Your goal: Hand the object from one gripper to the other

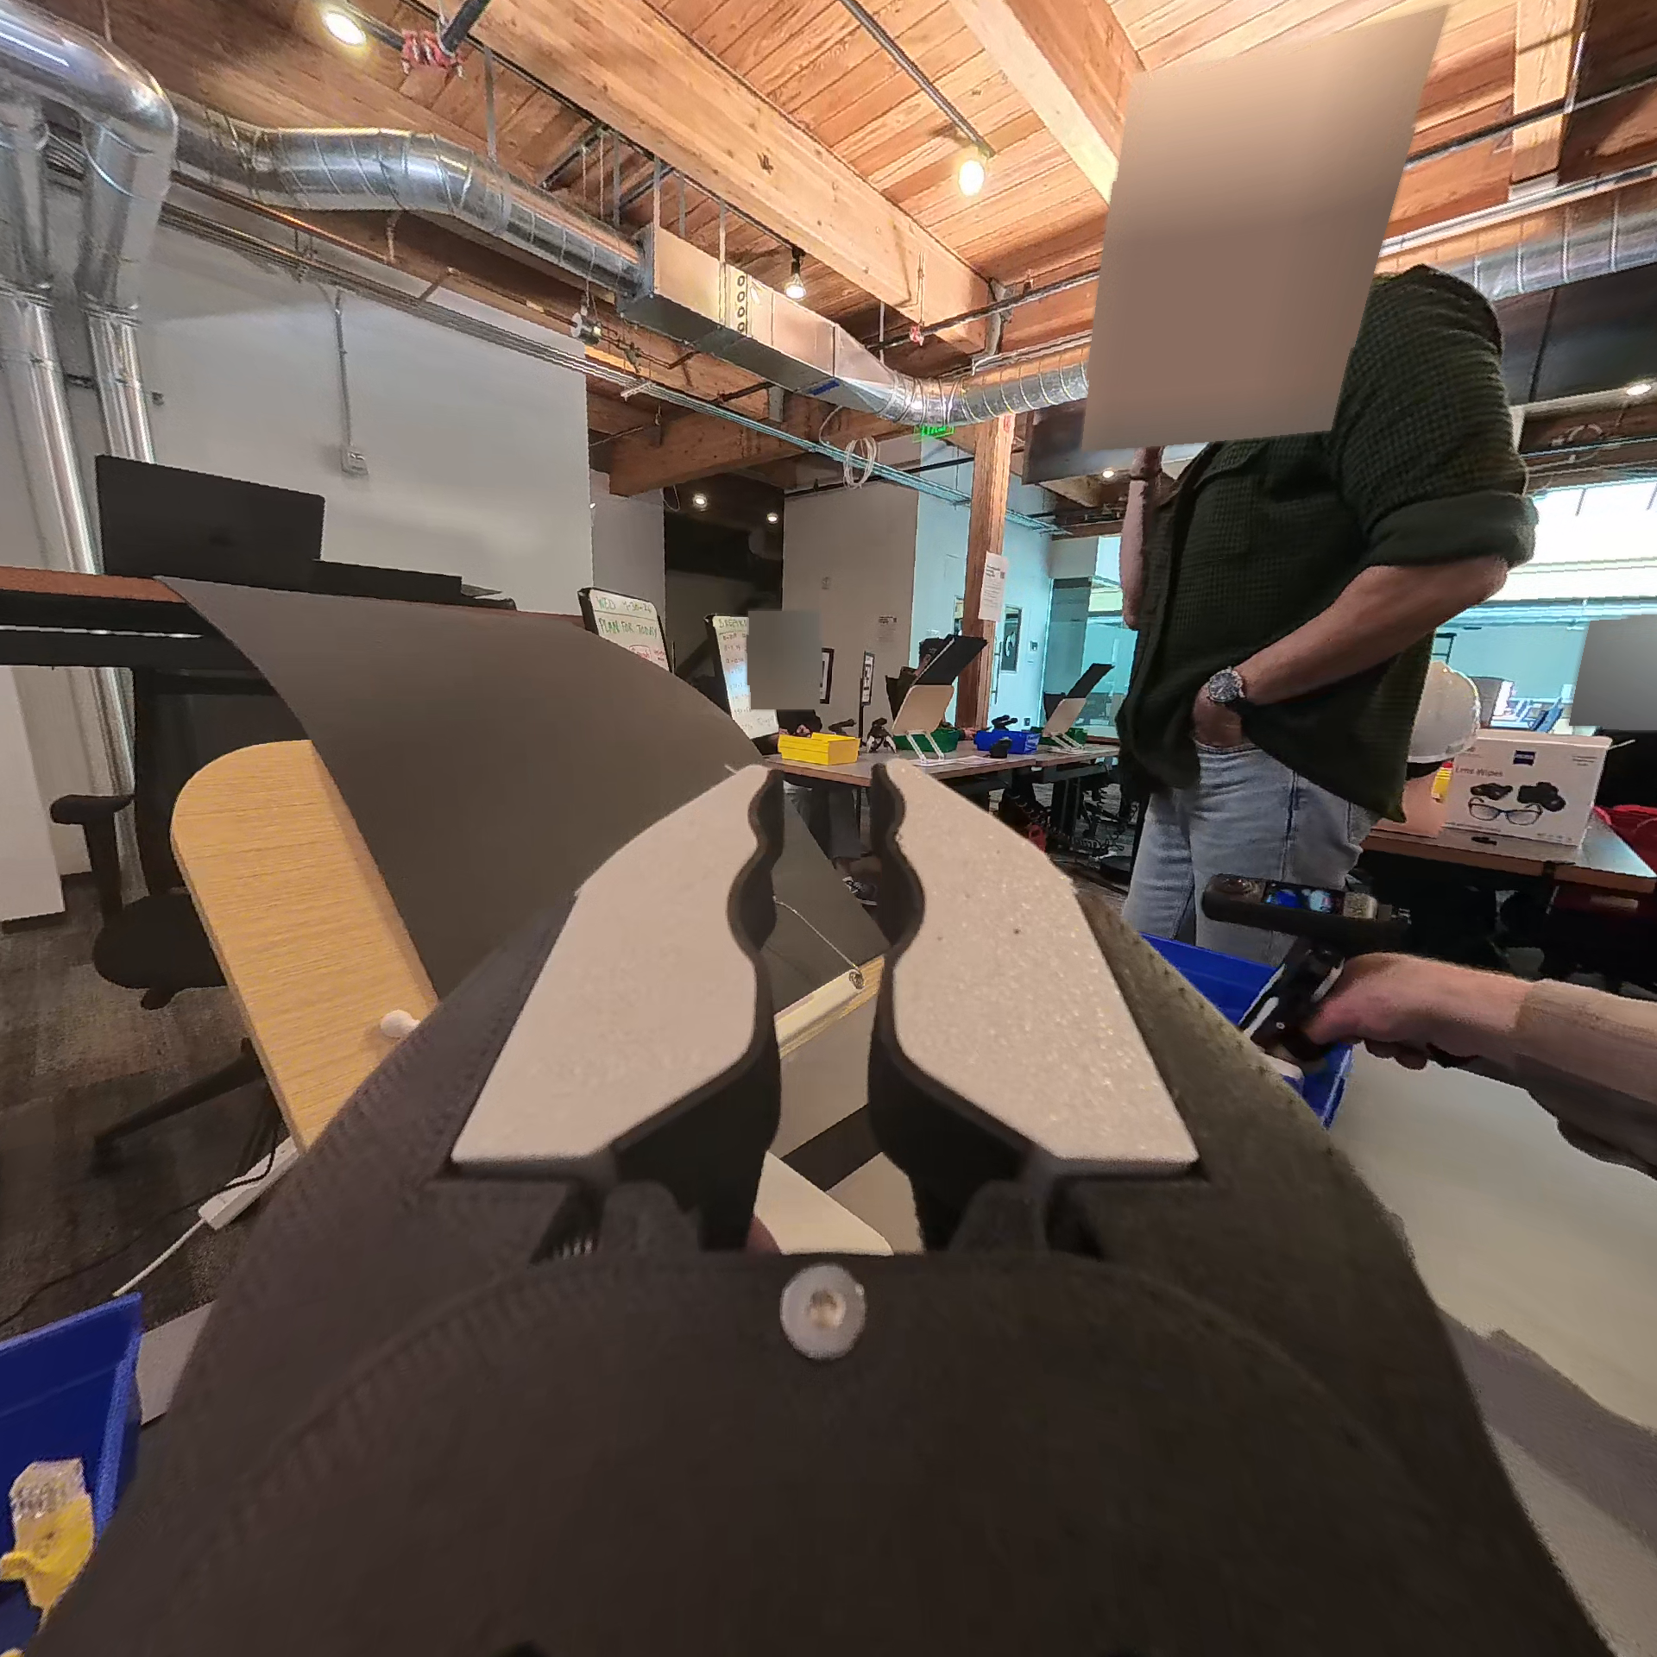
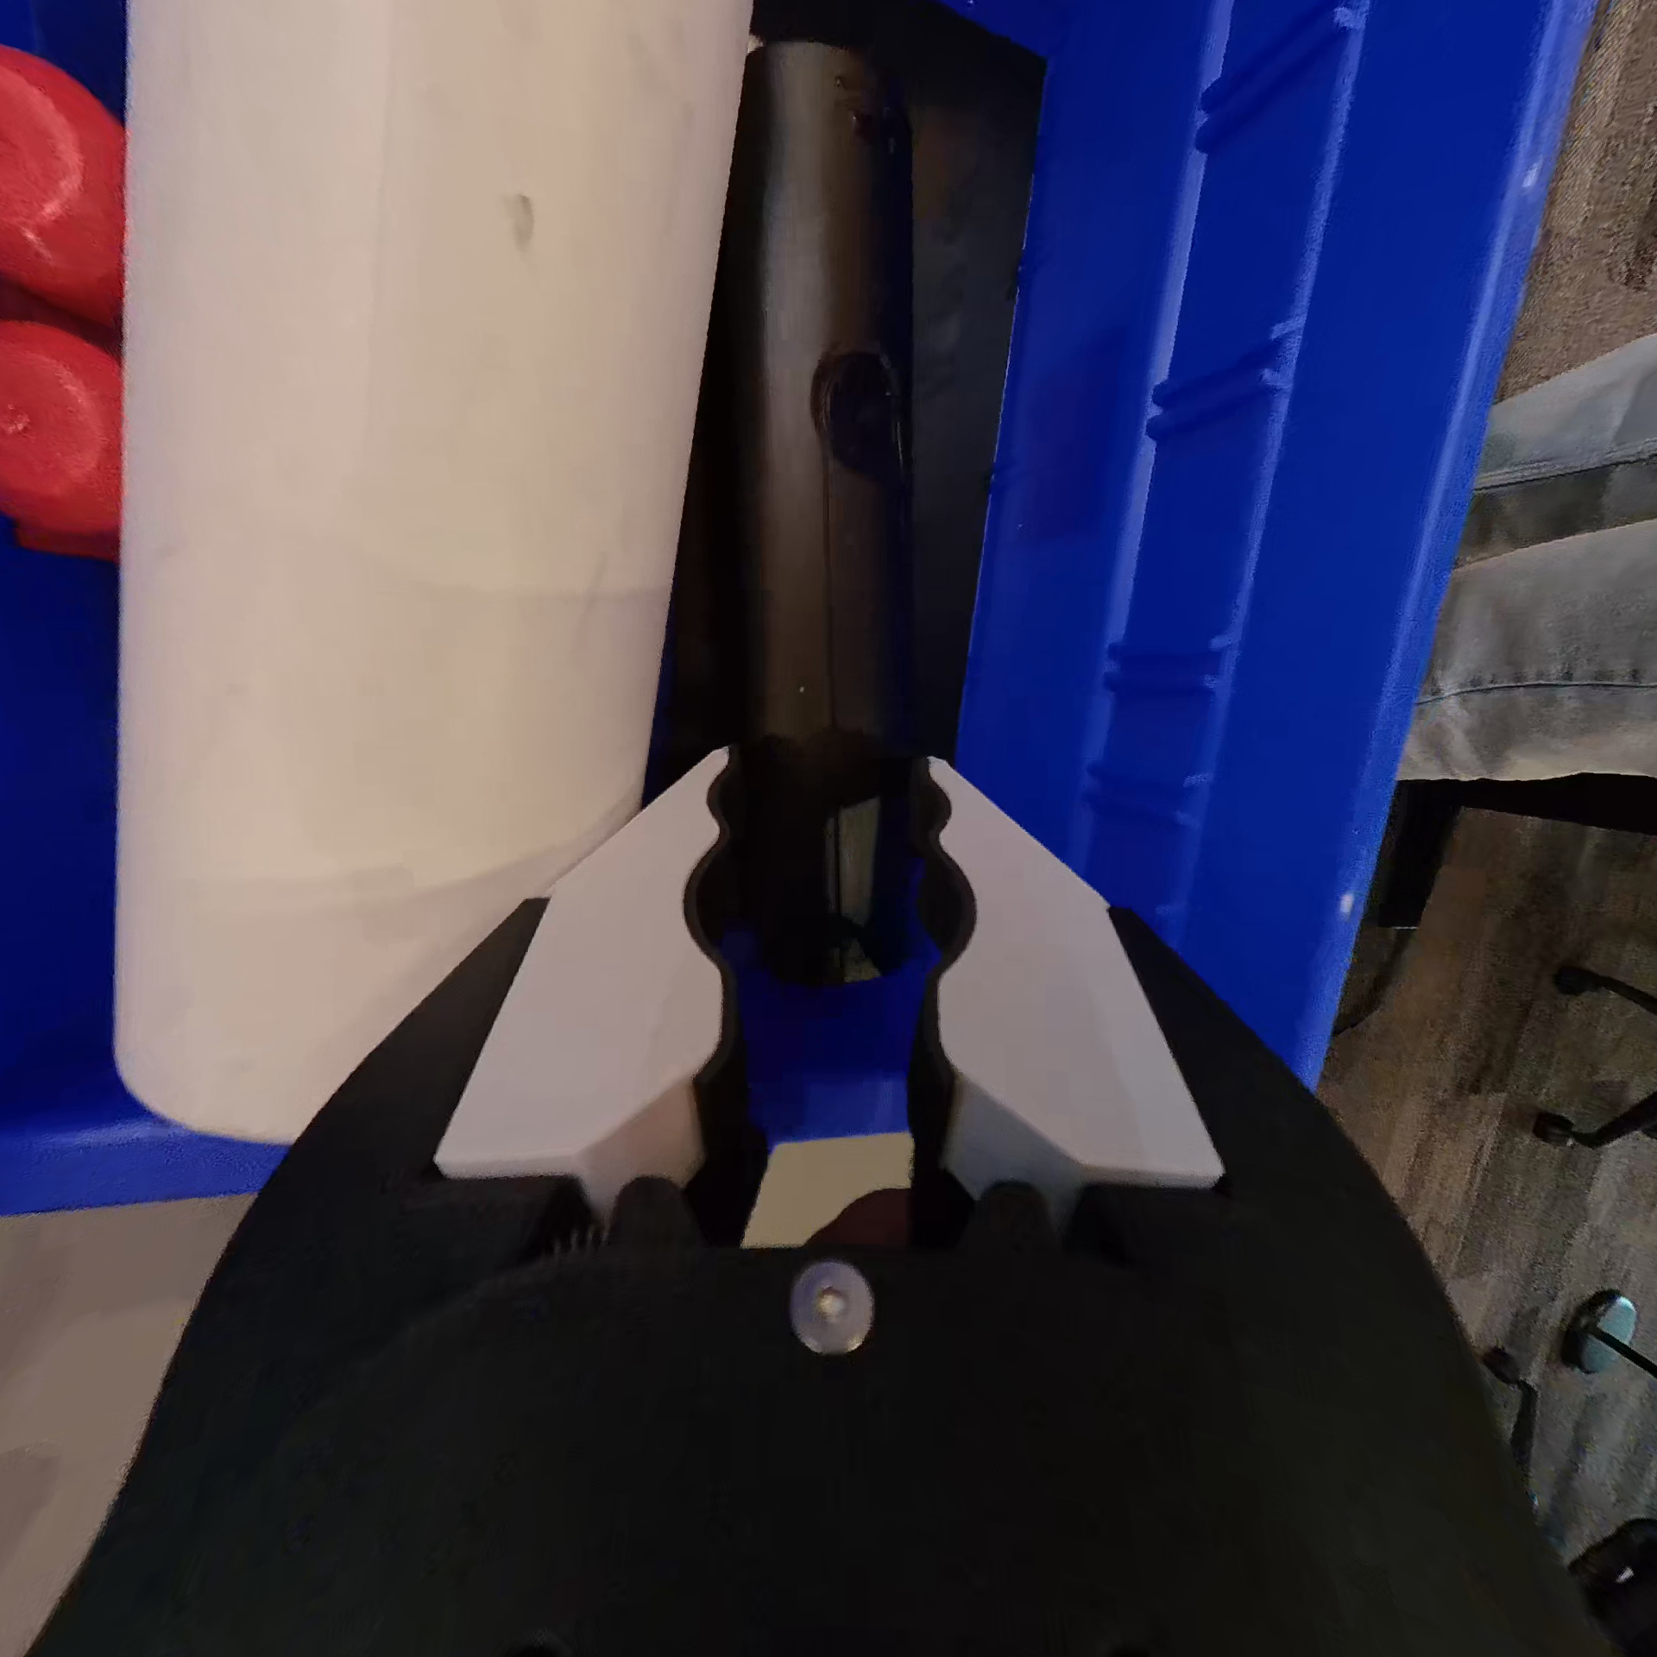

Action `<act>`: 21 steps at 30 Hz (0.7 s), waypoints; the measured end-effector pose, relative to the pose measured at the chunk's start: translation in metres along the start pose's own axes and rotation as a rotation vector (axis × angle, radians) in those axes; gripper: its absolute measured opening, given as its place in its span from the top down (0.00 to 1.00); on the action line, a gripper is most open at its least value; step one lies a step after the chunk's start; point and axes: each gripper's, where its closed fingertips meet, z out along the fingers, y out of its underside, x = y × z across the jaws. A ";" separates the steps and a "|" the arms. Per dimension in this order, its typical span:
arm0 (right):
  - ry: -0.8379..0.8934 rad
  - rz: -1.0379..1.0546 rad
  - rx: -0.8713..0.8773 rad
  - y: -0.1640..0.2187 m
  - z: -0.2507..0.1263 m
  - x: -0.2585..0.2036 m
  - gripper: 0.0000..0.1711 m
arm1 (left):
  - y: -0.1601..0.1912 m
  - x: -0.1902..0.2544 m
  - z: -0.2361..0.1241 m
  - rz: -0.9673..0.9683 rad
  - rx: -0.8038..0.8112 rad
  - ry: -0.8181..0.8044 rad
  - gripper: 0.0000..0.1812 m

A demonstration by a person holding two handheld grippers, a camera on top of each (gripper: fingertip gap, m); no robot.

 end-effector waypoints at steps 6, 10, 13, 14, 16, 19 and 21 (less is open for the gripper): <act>0.065 -0.049 0.059 -0.006 -0.022 0.007 0.82 | 0.001 0.001 0.001 0.011 -0.008 -0.001 0.90; 0.143 -0.089 0.154 -0.020 -0.054 0.009 0.84 | 0.002 0.002 0.001 0.022 -0.012 -0.001 0.90; 0.175 -0.129 0.279 -0.044 -0.091 -0.004 0.84 | -0.001 0.003 0.000 0.031 -0.009 -0.005 0.90; 0.179 -0.142 0.331 -0.054 -0.105 -0.010 0.84 | -0.001 0.003 0.000 0.035 -0.009 -0.006 0.90; 0.185 -0.170 0.447 -0.078 -0.134 -0.025 0.85 | -0.002 0.003 -0.001 0.046 -0.010 -0.009 0.90; 0.212 -0.269 0.623 -0.113 -0.179 -0.051 0.90 | -0.003 0.003 -0.001 0.063 -0.012 -0.015 0.90; 0.278 -0.345 0.727 -0.135 -0.206 -0.066 0.93 | -0.003 0.003 -0.001 0.081 -0.017 -0.017 0.90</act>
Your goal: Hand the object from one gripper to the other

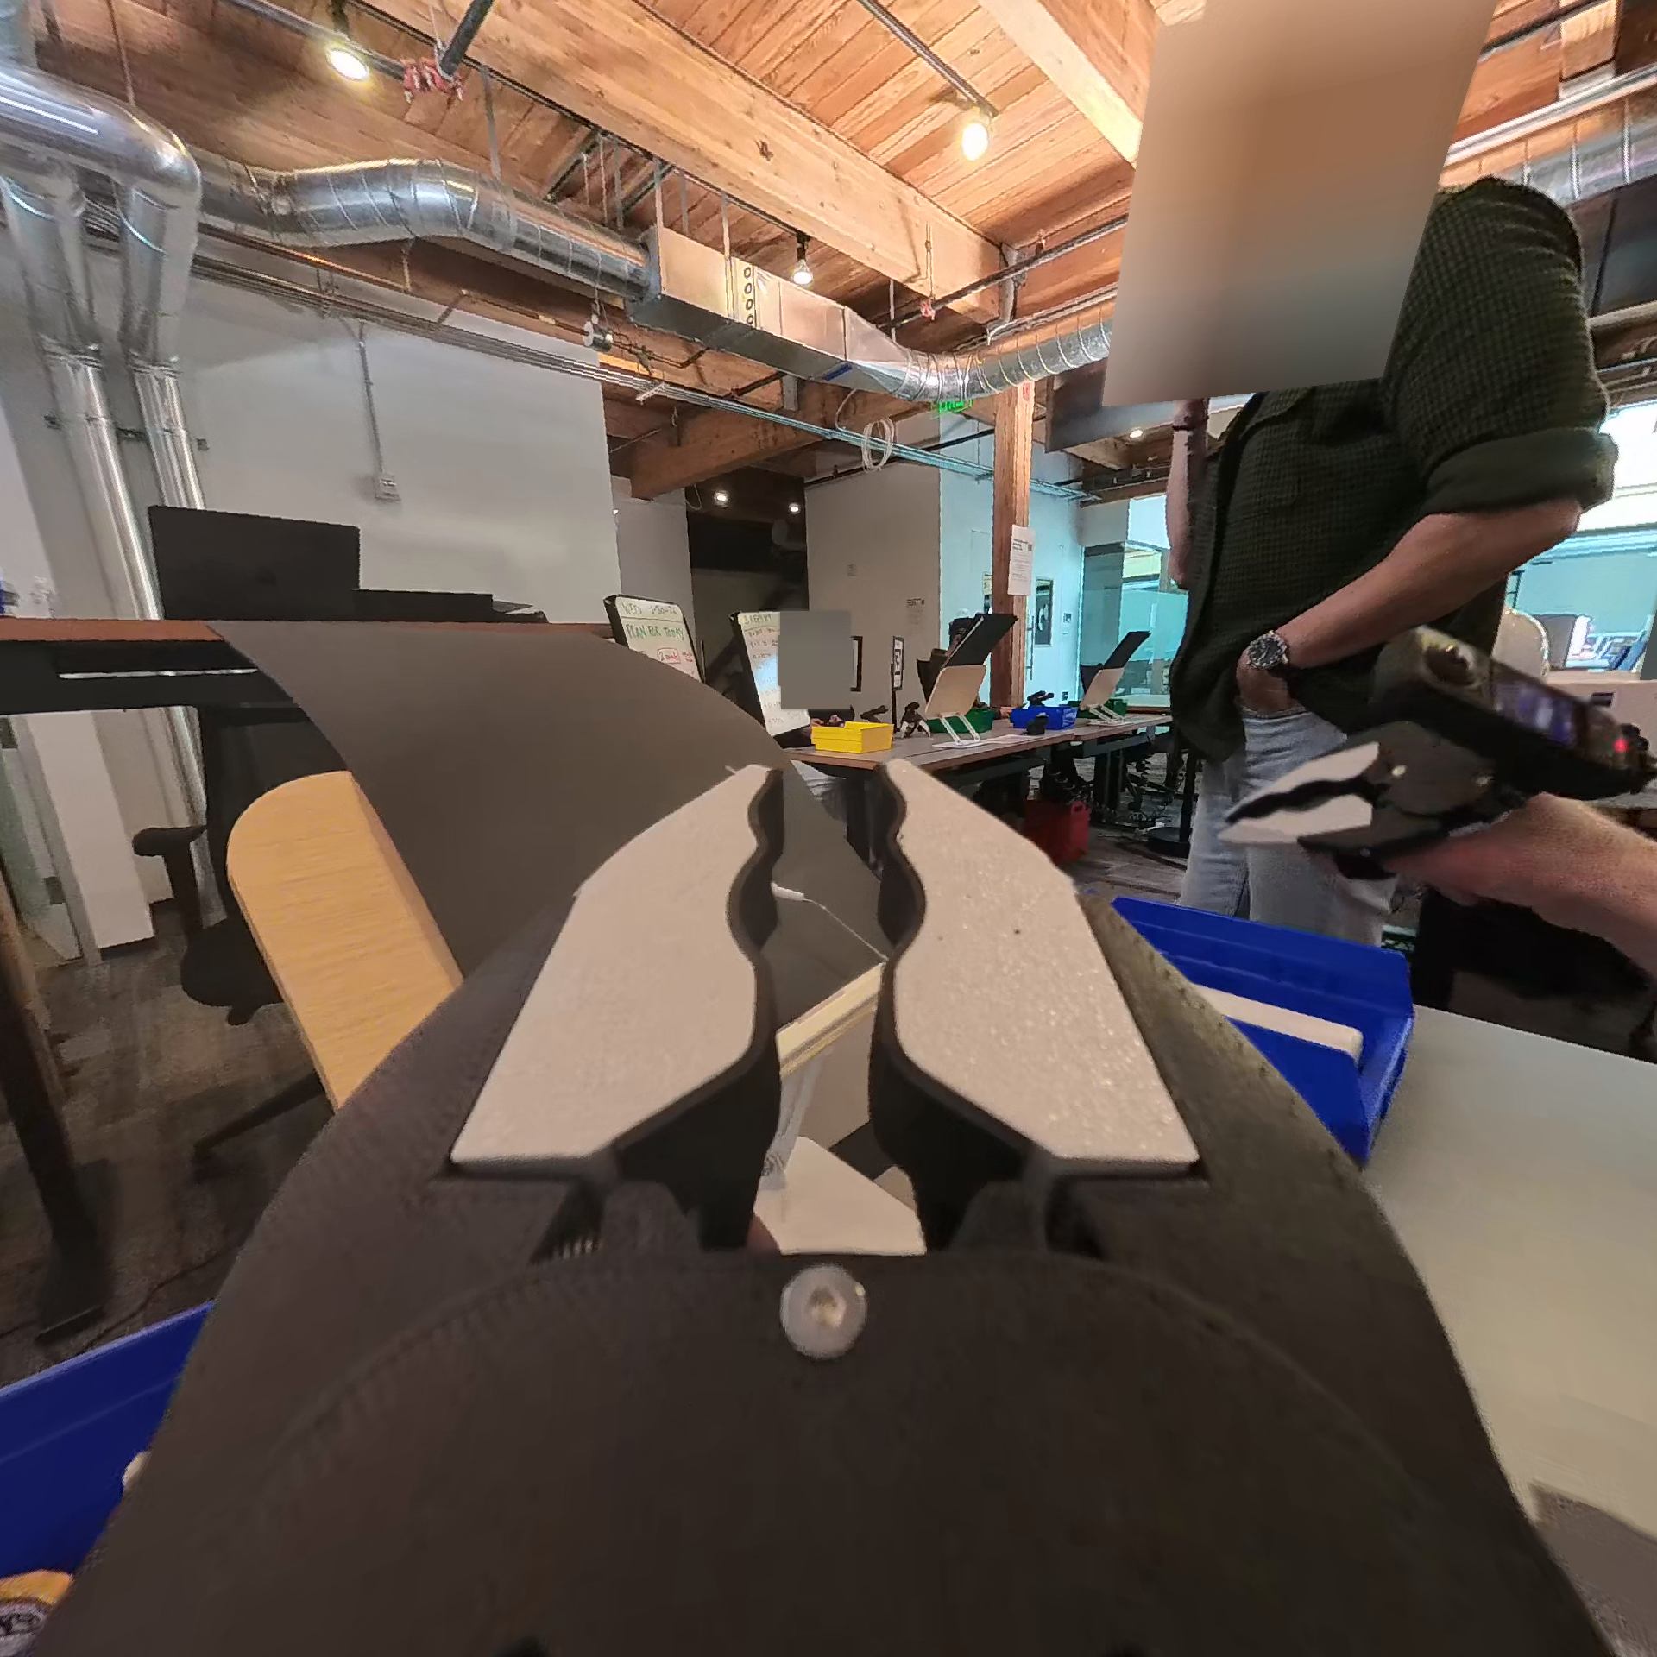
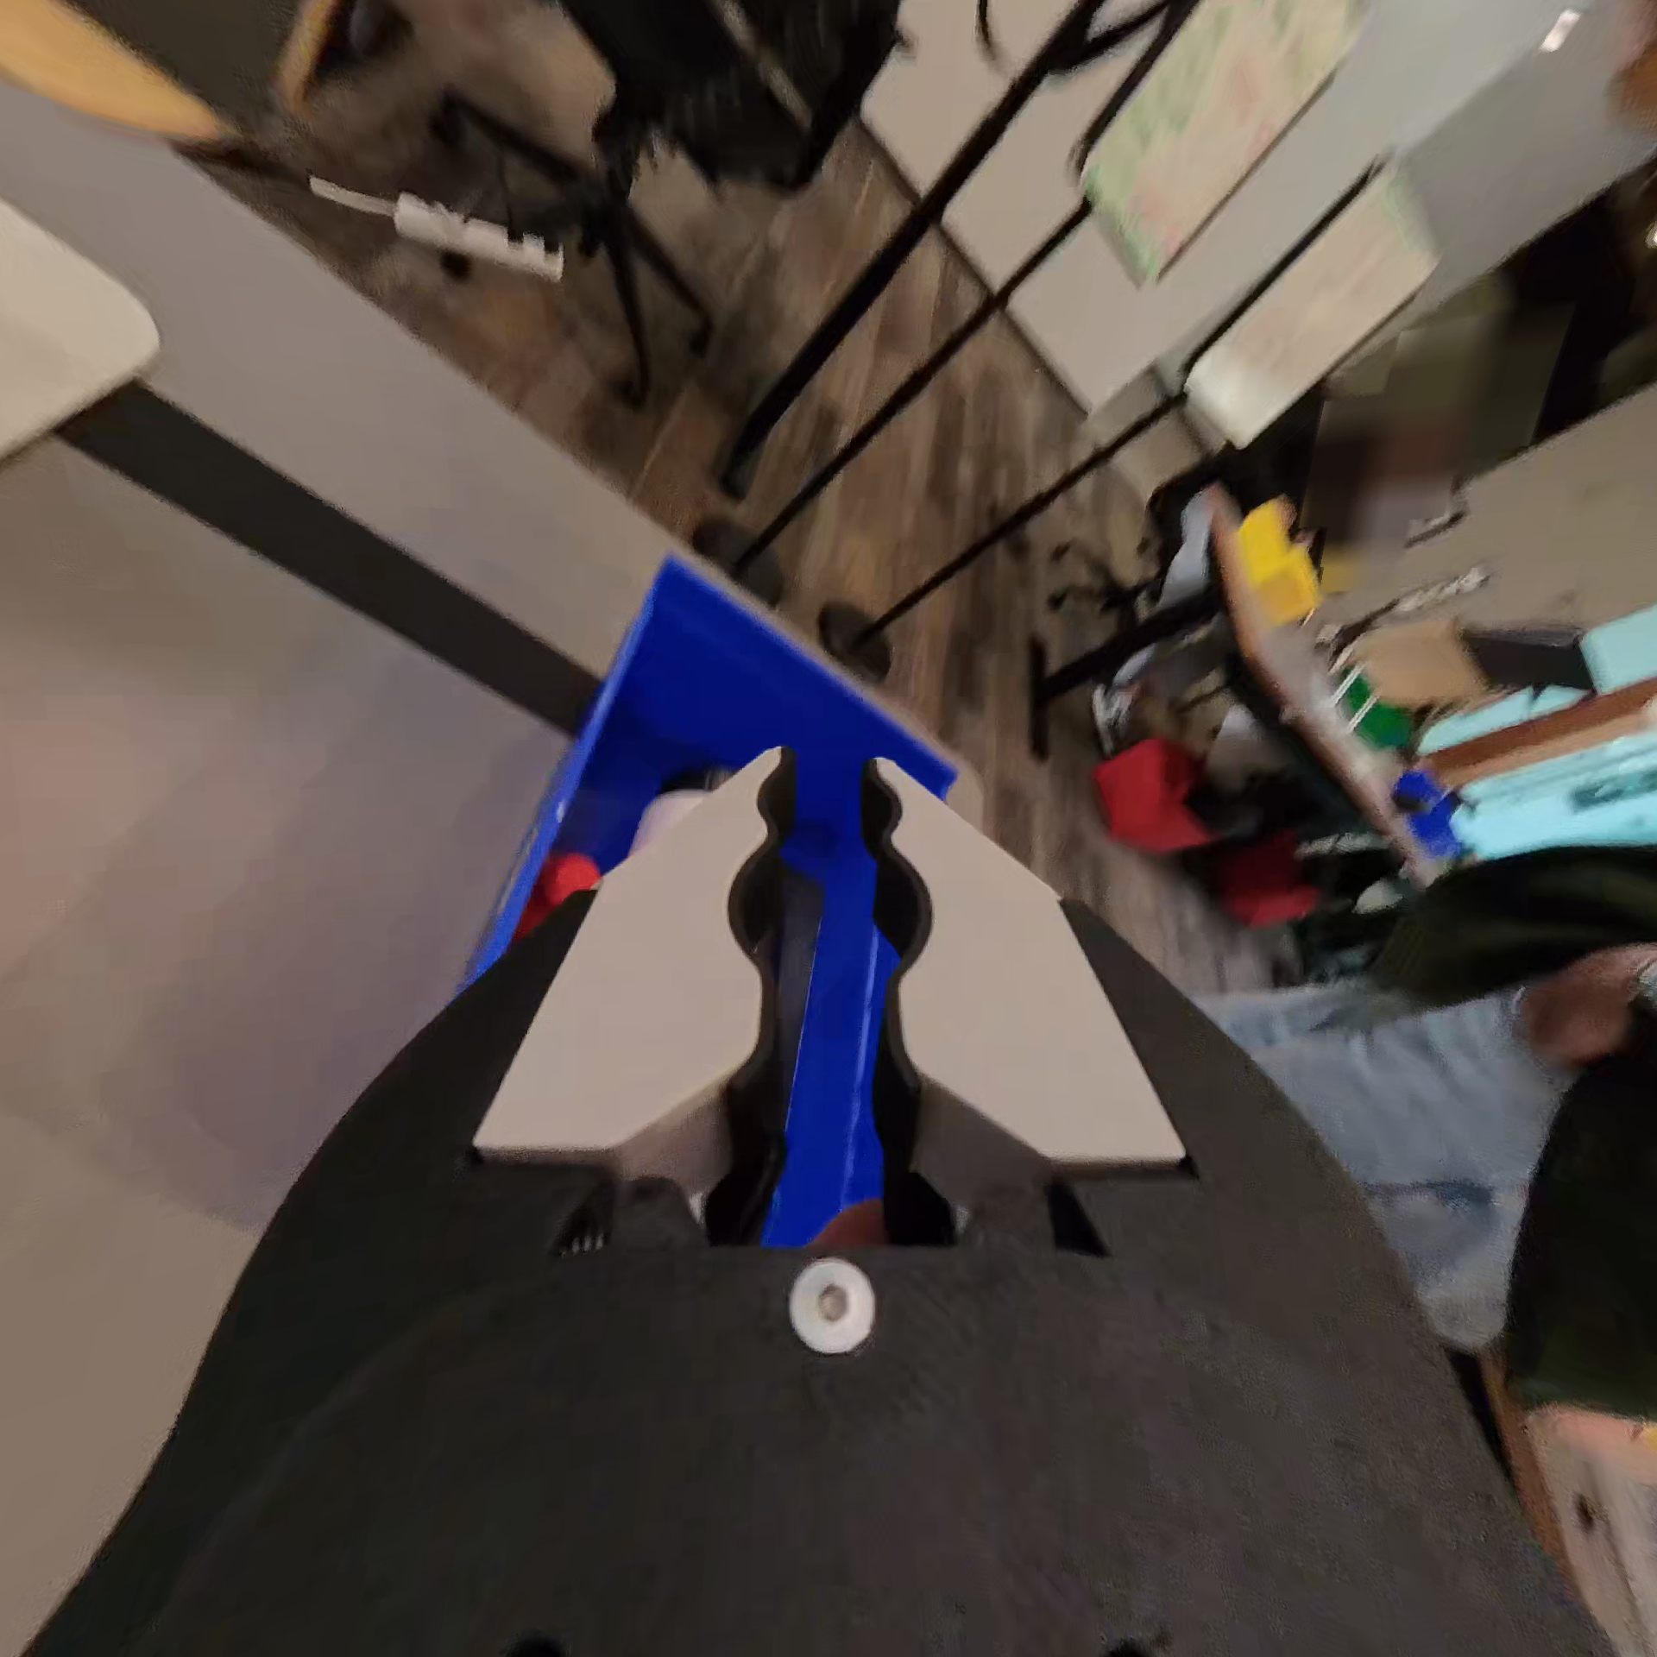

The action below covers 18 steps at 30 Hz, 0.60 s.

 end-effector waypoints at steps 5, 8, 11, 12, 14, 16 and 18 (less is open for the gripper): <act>-0.020 -0.104 0.250 -0.064 -0.011 -0.019 0.94 | 0.007 -0.001 0.003 0.029 -0.027 -0.010 0.90; -0.026 -0.075 0.325 -0.072 -0.013 -0.019 0.94 | 0.014 0.001 0.006 0.048 -0.049 -0.012 0.90; -0.024 -0.005 0.389 -0.066 -0.015 -0.012 0.94 | 0.023 0.003 0.010 0.072 -0.078 -0.013 0.90; -0.022 0.020 0.404 -0.062 -0.015 -0.010 0.94 | 0.026 0.004 0.012 0.077 -0.086 -0.013 0.90; -0.024 0.073 0.435 -0.052 -0.015 -0.006 0.95 | 0.032 0.005 0.014 0.084 -0.102 -0.011 0.90; -0.032 0.097 0.456 -0.047 -0.012 -0.004 0.95 | 0.038 0.008 0.017 0.098 -0.116 -0.009 0.90; -0.049 0.126 0.467 -0.047 -0.011 0.001 0.94 | 0.042 0.009 0.019 0.113 -0.128 -0.010 0.90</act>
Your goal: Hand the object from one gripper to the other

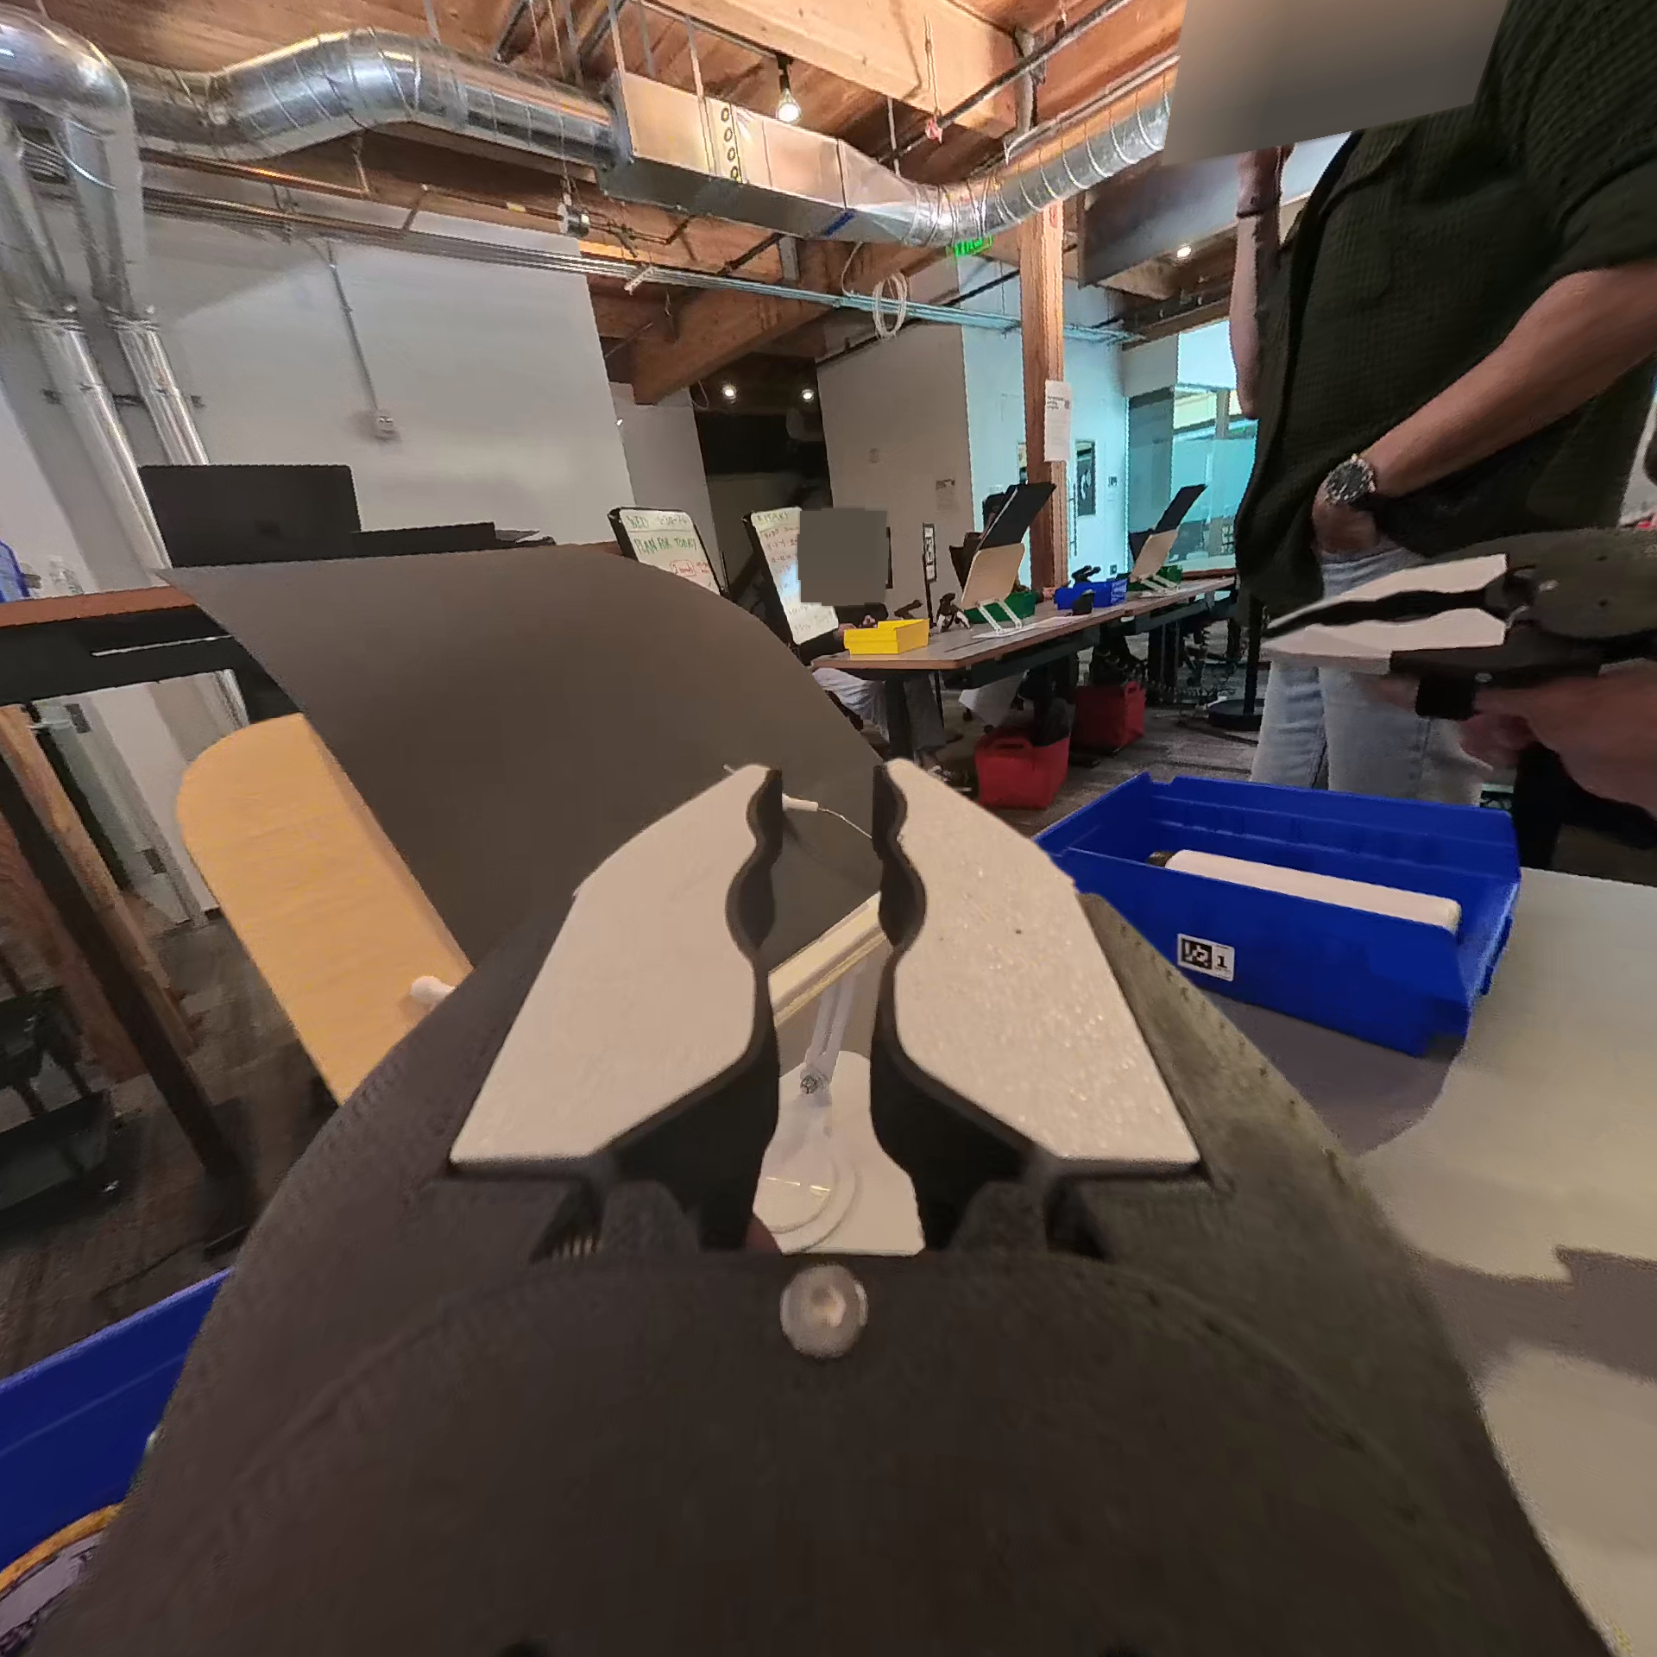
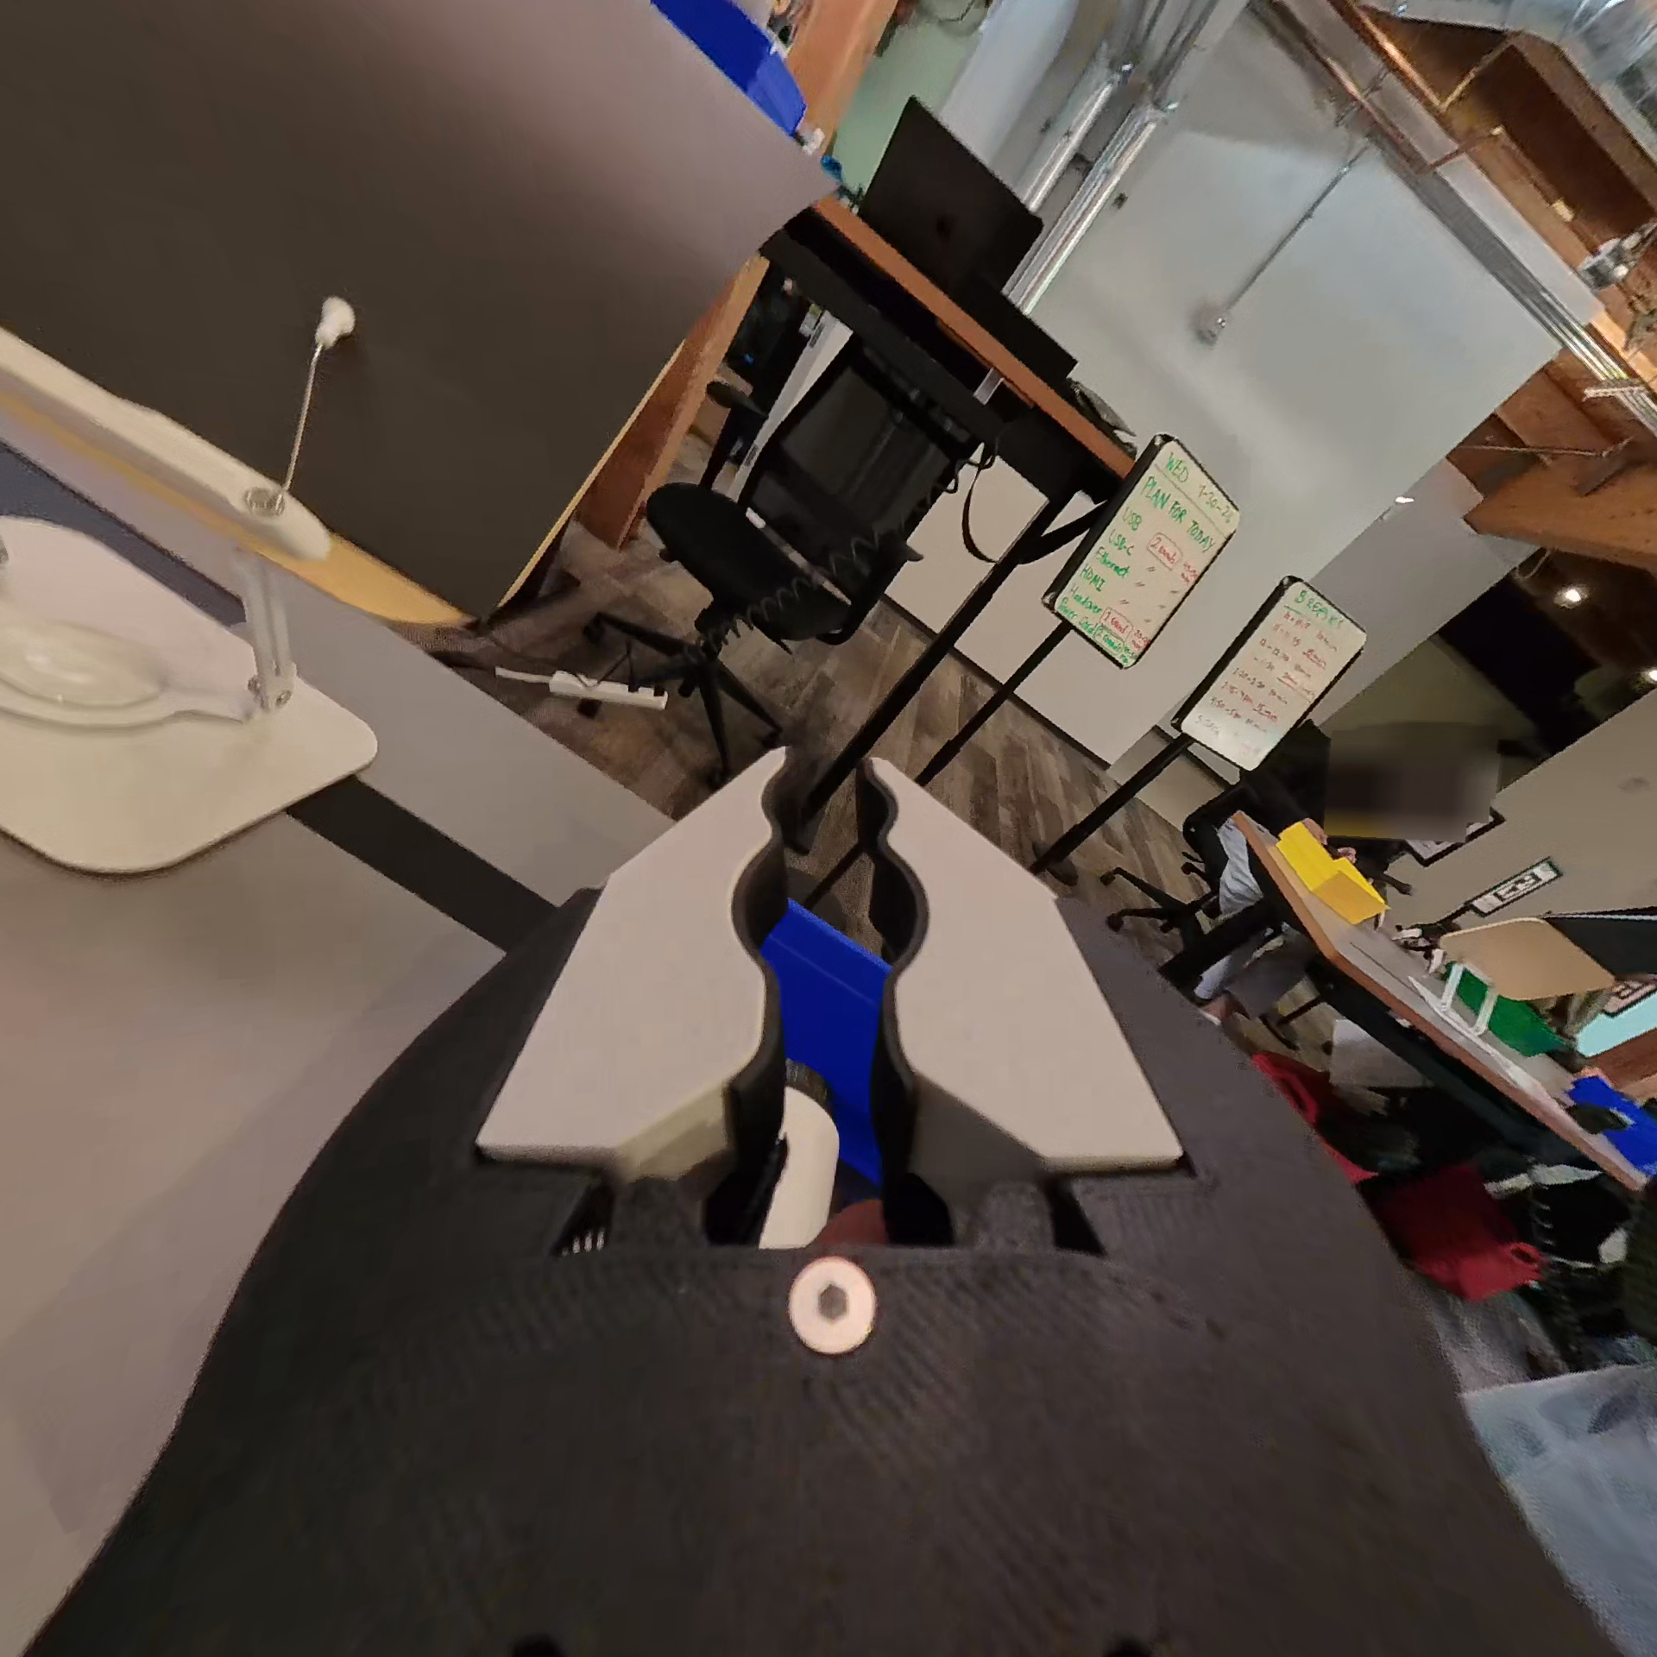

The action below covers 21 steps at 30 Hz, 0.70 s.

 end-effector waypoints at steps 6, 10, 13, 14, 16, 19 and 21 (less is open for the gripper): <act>-0.030 0.110 0.101 -0.027 -0.009 0.000 0.95 | 0.008 0.007 0.005 0.013 -0.022 0.021 0.90; -0.013 0.184 0.219 -0.060 -0.024 0.004 0.94 | 0.002 0.010 0.004 0.011 -0.007 0.029 0.90; -0.014 0.236 0.307 -0.089 -0.035 -0.002 0.94 | -0.002 0.015 0.003 0.008 0.004 0.042 0.90; -0.027 0.250 0.321 -0.097 -0.036 -0.007 0.94 | -0.004 0.016 0.003 0.008 0.008 0.047 0.90; -0.040 0.272 0.357 -0.112 -0.036 -0.019 0.94 | -0.006 0.020 0.004 0.005 0.014 0.056 0.89; -0.081 0.330 0.397 -0.131 -0.031 -0.044 0.93 | -0.004 0.031 0.007 -0.010 0.013 0.081 0.90; -0.131 0.346 0.419 -0.144 -0.025 -0.065 0.94 | 0.003 0.041 0.012 -0.007 -0.005 0.104 0.89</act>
